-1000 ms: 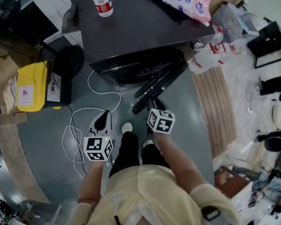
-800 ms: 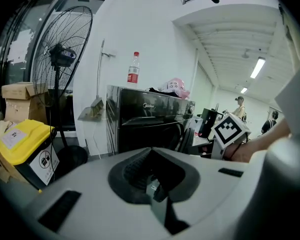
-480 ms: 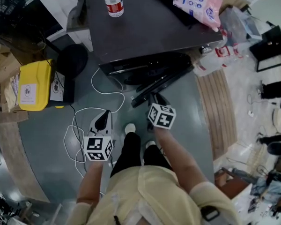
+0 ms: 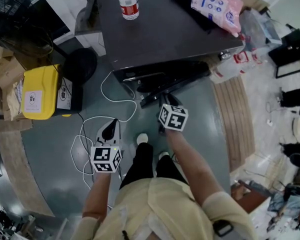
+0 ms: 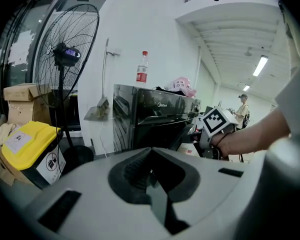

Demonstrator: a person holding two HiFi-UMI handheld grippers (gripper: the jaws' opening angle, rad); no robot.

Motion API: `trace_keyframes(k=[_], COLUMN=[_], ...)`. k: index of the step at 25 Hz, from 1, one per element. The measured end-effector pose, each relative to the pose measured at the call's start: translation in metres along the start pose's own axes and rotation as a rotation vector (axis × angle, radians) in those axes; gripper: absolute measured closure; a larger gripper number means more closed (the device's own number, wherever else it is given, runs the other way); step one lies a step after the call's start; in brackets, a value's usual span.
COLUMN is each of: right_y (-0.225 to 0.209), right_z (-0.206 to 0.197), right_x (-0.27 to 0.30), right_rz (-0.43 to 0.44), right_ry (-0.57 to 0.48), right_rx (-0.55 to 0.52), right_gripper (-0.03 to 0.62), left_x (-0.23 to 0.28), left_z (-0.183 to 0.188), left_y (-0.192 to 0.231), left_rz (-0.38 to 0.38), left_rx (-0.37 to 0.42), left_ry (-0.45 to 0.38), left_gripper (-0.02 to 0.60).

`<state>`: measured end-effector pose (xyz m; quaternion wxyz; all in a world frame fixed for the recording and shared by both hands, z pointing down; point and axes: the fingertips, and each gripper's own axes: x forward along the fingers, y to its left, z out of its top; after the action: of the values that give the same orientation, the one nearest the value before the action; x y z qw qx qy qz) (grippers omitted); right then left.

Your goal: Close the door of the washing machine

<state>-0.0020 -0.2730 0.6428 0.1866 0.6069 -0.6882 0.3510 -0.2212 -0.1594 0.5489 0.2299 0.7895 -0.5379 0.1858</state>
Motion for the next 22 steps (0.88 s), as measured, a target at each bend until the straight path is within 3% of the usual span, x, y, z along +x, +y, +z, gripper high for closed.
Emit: trace_keyframes(k=[22], right_y=[0.017], right_z=[0.02], right_x=[0.023], right_rz=[-0.003], right_ry=[-0.002], right_rx=[-0.046], right_gripper=[0.474], left_x=[0.033], left_z=[0.015], left_y=[0.009], left_rz=[-0.095], left_rx=[0.026], left_ry=[0.004], left_gripper=[0.583])
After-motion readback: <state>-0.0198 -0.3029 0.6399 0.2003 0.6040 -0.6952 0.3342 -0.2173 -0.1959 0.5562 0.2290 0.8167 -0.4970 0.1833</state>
